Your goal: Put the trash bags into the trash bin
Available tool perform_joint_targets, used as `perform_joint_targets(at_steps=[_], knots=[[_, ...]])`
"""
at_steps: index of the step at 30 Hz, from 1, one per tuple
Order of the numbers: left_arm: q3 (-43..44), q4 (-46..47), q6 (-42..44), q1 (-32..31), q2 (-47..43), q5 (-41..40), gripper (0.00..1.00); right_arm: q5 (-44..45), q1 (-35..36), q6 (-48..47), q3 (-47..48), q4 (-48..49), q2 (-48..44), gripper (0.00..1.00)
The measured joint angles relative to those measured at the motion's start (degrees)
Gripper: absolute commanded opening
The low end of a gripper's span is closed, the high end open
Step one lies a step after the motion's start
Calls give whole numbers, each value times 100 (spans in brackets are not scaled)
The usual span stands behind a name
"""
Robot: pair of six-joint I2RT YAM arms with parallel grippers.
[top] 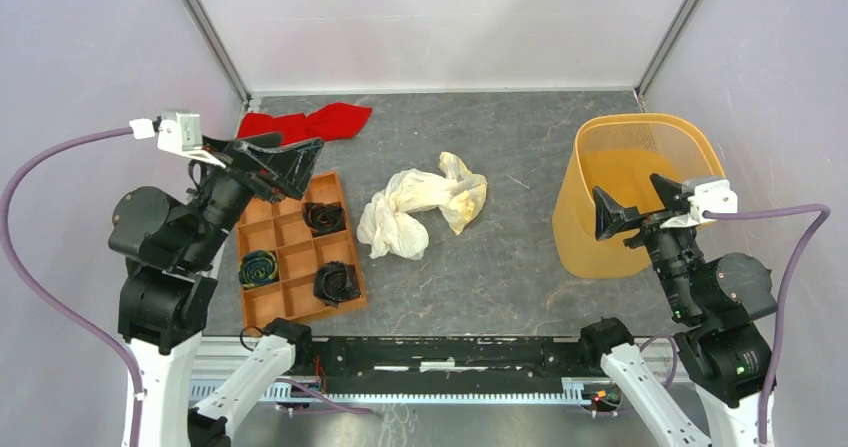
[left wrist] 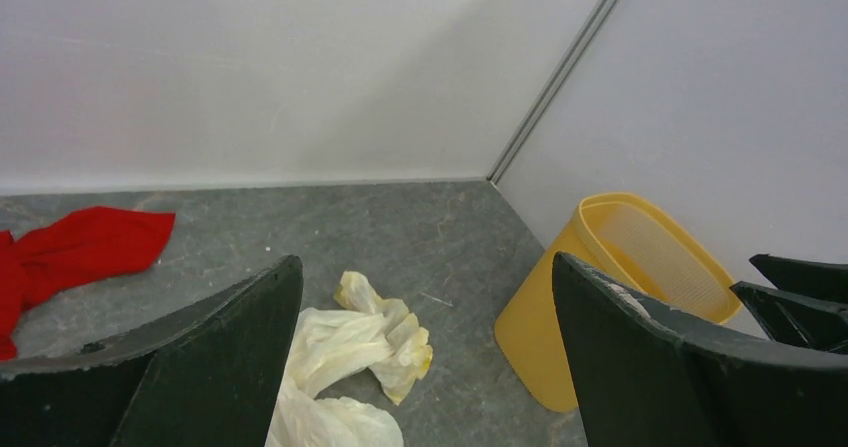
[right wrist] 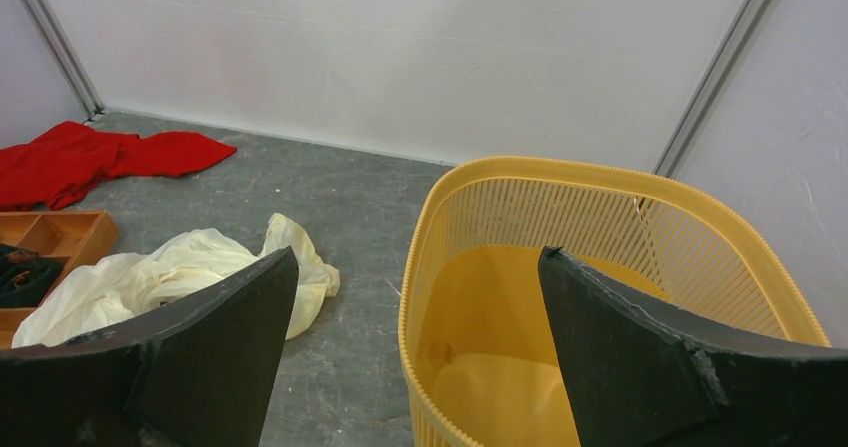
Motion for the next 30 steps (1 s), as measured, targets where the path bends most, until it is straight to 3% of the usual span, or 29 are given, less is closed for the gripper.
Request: perform_joint_targets(at_steps=[10, 16, 26, 30], knots=[[-249, -367, 0, -42, 280, 216, 100, -66, -142, 468, -264, 146, 146, 97], [-713, -518, 0, -57, 330, 424, 100, -599, -173, 684, -396, 361, 420, 97], [-1884, -695, -2, -74, 26, 748, 100, -1888, -140, 1082, 352, 1029, 2100, 97], [-2214, -774, -2, -79, -94, 774, 100, -1888, 507, 1266, 404, 1268, 2651, 97]])
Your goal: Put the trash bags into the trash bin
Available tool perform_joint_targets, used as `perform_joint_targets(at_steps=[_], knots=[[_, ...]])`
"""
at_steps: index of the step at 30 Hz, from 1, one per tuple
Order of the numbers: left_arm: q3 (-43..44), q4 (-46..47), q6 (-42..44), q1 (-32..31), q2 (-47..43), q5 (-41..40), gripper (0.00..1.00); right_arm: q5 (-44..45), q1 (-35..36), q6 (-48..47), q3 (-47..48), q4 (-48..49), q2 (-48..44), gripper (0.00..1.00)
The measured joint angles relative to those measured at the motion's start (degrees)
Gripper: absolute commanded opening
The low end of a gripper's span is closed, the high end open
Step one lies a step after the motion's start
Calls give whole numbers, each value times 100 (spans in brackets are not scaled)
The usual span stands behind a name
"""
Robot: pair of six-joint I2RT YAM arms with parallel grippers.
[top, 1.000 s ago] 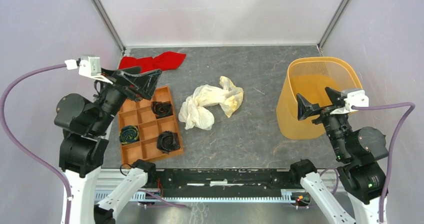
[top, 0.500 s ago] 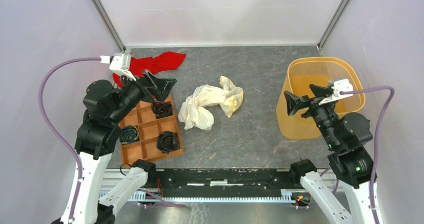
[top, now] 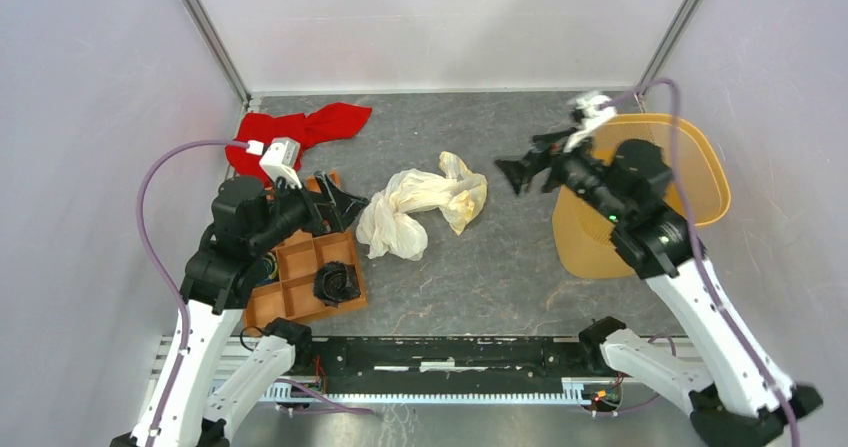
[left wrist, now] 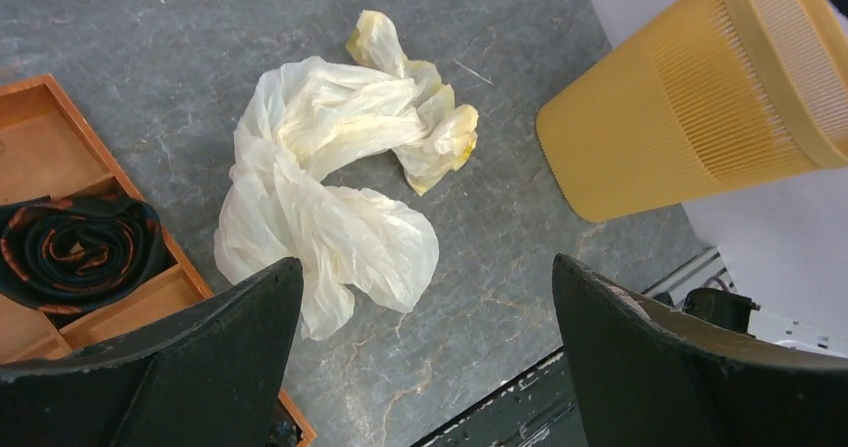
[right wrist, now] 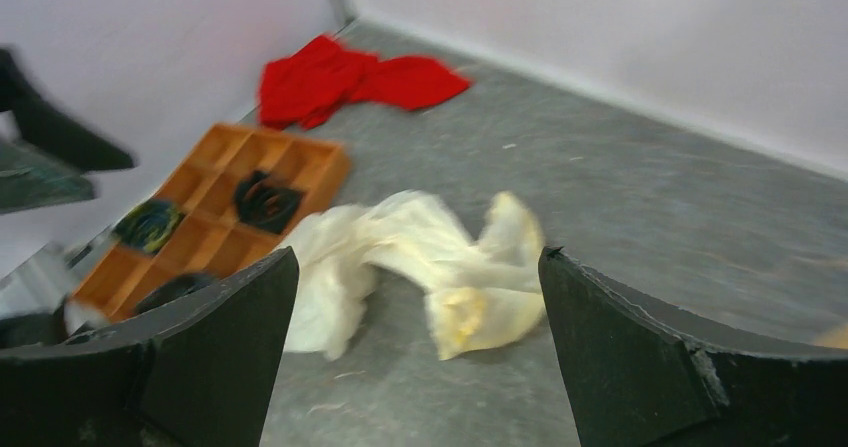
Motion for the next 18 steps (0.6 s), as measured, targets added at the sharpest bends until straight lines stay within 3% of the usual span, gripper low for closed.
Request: perform_joint_targets(at_steps=[5, 8, 14, 18], knots=[[-192, 0, 0, 0, 0, 15, 100, 1001, 2052, -129, 258, -9, 1058, 97], [-332, 4, -2, 0, -9, 42, 100, 1838, 2872, -234, 238, -101, 1657, 97], [-737, 0, -9, 0, -181, 138, 100, 3652, 3141, -52, -728, 9, 2238, 97], [-929, 9, -42, 0, -234, 166, 100, 4148, 2822, 264, -1364, 297, 2439, 97]])
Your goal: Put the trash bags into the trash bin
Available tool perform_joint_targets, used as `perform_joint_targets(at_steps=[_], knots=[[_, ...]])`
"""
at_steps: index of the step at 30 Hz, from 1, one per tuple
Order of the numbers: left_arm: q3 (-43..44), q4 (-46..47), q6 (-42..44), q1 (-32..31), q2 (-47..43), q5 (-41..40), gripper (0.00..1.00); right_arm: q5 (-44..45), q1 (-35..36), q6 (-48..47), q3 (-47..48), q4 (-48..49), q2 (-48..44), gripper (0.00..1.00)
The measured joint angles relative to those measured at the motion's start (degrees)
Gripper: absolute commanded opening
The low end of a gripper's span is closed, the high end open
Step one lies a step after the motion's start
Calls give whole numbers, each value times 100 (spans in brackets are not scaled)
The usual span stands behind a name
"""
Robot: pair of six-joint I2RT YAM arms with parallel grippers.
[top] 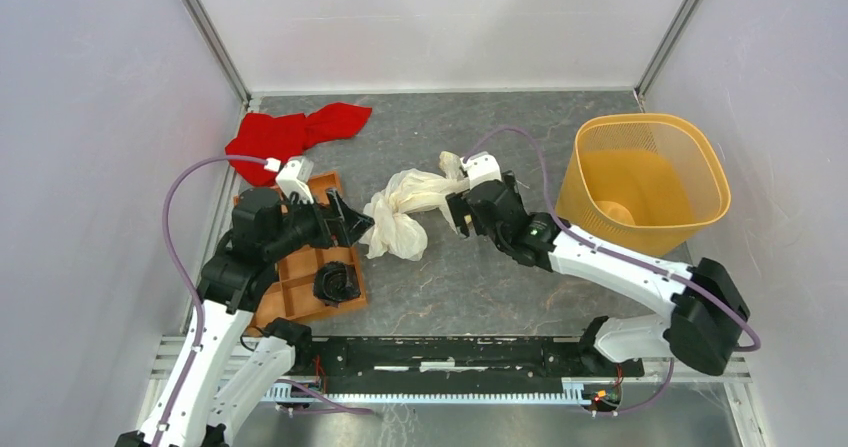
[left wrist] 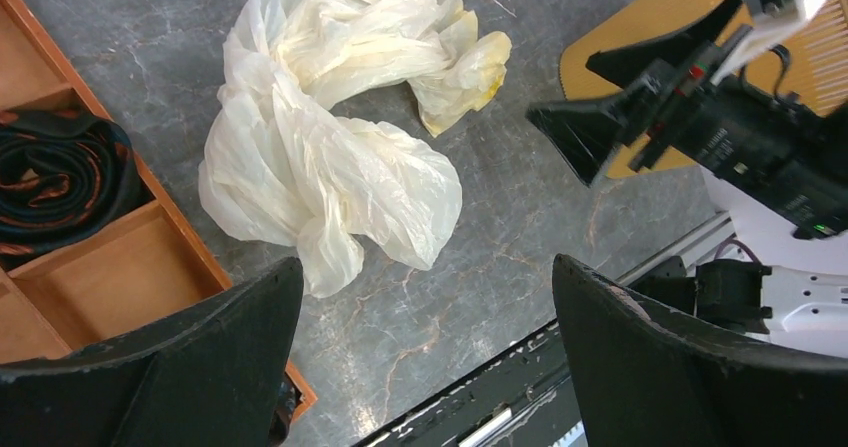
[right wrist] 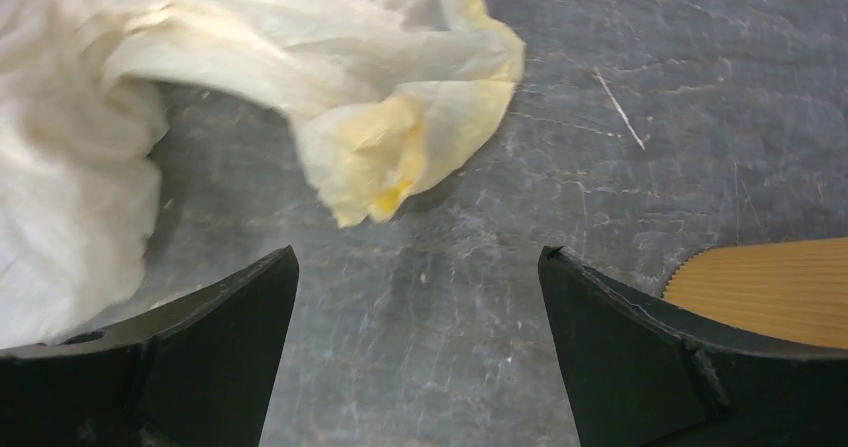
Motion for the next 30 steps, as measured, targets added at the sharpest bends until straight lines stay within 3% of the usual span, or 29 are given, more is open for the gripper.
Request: perform_joint_targets(at_steps=[8, 12, 17, 19, 25, 30], knots=[[-160, 177, -319, 0, 199, 308, 100, 92, -219, 330, 144, 951, 1204, 98], [-282, 232, -433, 0, 269, 448, 100, -2, -229, 227, 323, 1252, 1884, 74], [-356, 262, -490, 0, 546, 592, 100, 35, -229, -201, 271, 1598, 2020, 14], [-378, 297, -492, -13, 737, 619, 100, 50, -227, -396, 136, 1773, 1818, 0], [-678, 710, -752, -103, 892, 817, 100, -286, -227, -776, -334, 1731, 461, 0], [-1108, 1757, -1386, -348, 1010, 1119, 100, -938, -227, -769, -739, 1622, -1176, 1]])
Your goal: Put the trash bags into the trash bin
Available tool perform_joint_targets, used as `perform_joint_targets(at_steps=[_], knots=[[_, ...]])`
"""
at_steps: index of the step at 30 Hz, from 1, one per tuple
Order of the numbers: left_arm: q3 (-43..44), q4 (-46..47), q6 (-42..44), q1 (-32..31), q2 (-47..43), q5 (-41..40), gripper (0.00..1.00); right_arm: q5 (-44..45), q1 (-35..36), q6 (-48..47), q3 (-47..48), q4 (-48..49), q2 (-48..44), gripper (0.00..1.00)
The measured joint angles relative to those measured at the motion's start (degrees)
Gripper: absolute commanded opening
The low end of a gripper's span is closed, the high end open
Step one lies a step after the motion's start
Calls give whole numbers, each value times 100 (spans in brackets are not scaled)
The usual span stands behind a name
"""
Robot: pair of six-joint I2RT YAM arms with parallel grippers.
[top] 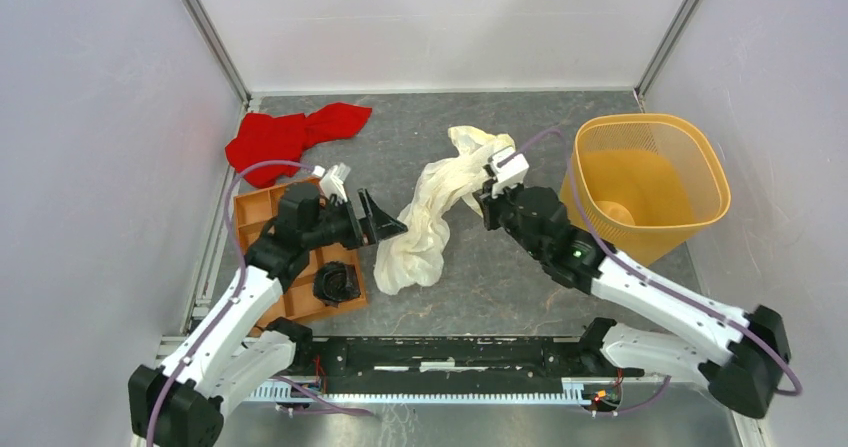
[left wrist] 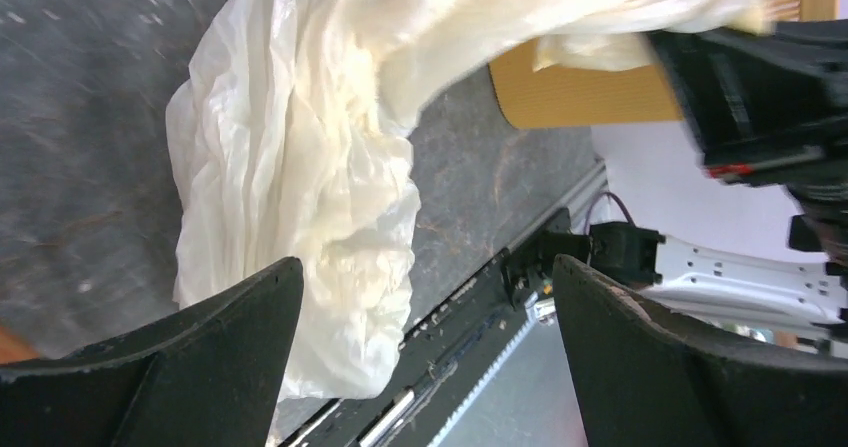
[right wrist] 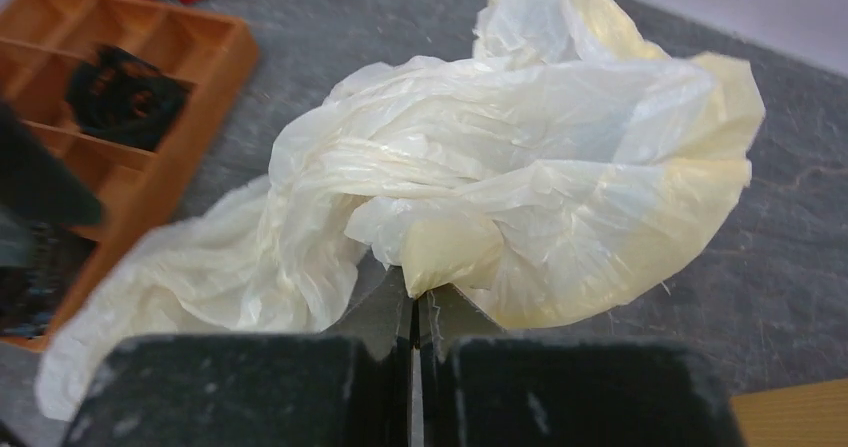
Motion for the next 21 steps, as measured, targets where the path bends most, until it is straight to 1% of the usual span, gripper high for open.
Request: perform_joint_targets(at_steps=[2, 4, 8, 9, 12, 14, 16, 17, 18, 19, 20, 21], knots=[[-297, 479, -317, -162, 136, 85, 100, -210, 0, 81, -35, -68, -501, 0], [-584, 846, -601, -413, 332, 81, 100, -348, 0, 173, -57, -105, -767, 0], [-741, 1187, -901, -1023, 800, -7, 100, -721, 0, 372, -103, -214, -1174, 0], [-739, 1325, -940, -1128, 929, -44, 94, -807, -2, 413, -105, -214, -1233, 0], [-737, 1506, -1014, -1421, 1161, -127, 64, -1040, 0, 494, -107, -197, -1401, 0], [-713, 1558, -1069, -1493, 1373, -214, 49, -1156, 0, 518, -107, -188, -1491, 0], [-643, 1528, -1080, -1510, 1611, -380, 27, -1226, 0, 520, -107, -192, -1569, 0], [-590, 1495, -1080, -1510, 1698, -461, 20, -1263, 0, 520, -107, -192, -1615, 0], [-476, 1410, -1060, -1510, 1810, -629, 15, -1296, 0, 516, -107, -199, -1655, 0], [-372, 1316, -1047, -1510, 1878, -737, 7, -1318, 0, 511, -107, -214, -1705, 0], [-168, 1145, -997, -1510, 1971, -955, 3, -1338, 0, 485, -107, -245, -1759, 0], [-15, 1058, -960, -1510, 2026, -1099, 2, -1351, 0, 468, -107, -275, -1801, 0]])
